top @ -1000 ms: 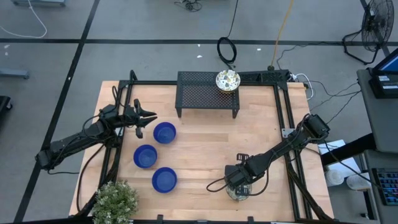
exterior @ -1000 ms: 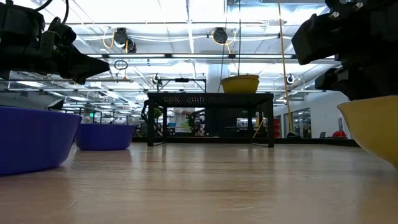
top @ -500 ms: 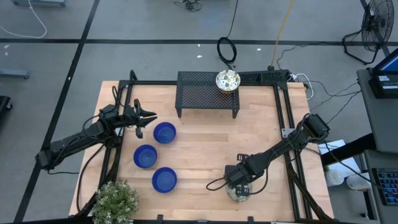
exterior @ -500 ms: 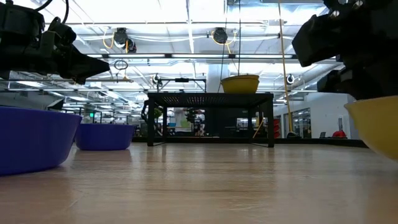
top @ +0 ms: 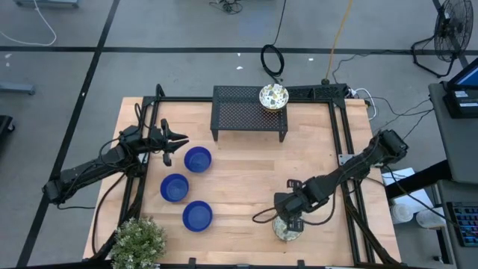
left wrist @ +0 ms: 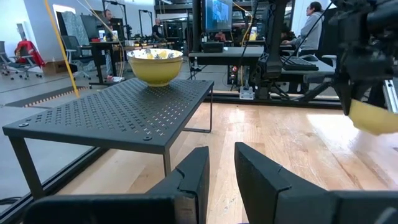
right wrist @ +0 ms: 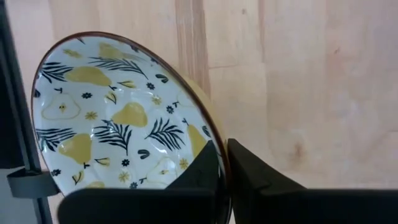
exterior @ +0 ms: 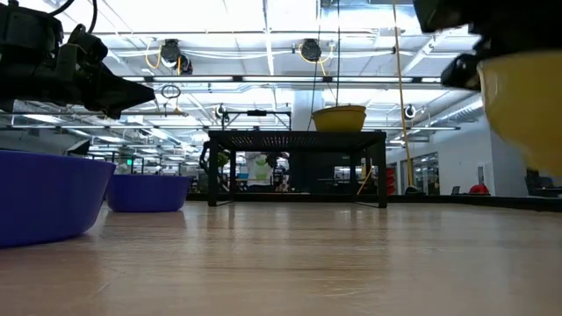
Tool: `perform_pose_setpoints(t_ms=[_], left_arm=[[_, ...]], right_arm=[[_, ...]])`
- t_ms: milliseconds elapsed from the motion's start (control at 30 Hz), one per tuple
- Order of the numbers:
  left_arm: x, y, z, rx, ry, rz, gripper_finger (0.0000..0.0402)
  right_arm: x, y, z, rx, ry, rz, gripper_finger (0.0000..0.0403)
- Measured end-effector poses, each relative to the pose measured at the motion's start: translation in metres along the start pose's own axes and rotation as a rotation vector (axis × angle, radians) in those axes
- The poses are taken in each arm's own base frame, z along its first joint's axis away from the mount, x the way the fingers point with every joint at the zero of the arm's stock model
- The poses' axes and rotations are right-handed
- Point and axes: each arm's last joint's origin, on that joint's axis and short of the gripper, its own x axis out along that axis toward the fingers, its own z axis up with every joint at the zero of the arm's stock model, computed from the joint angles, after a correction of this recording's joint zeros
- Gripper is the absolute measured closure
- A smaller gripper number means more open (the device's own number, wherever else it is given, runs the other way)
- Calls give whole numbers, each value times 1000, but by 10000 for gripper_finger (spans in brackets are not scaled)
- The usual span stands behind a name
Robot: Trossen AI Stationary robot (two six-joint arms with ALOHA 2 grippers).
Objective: Pick & Place Mini bowls
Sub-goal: Stack the white patterned bowl on the white patterned bowl on the shelf
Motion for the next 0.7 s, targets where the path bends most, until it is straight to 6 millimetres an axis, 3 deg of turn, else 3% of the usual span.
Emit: perform_pose_setpoints(t_ms=[333,700], left_arm=[[0,0,0,0,0,0,321],[0,0,0,0,0,0,321]], right_arm=[[-48,-18,5,-20,-209,20,399],[-97,-57,18,-44,-456,49,398]])
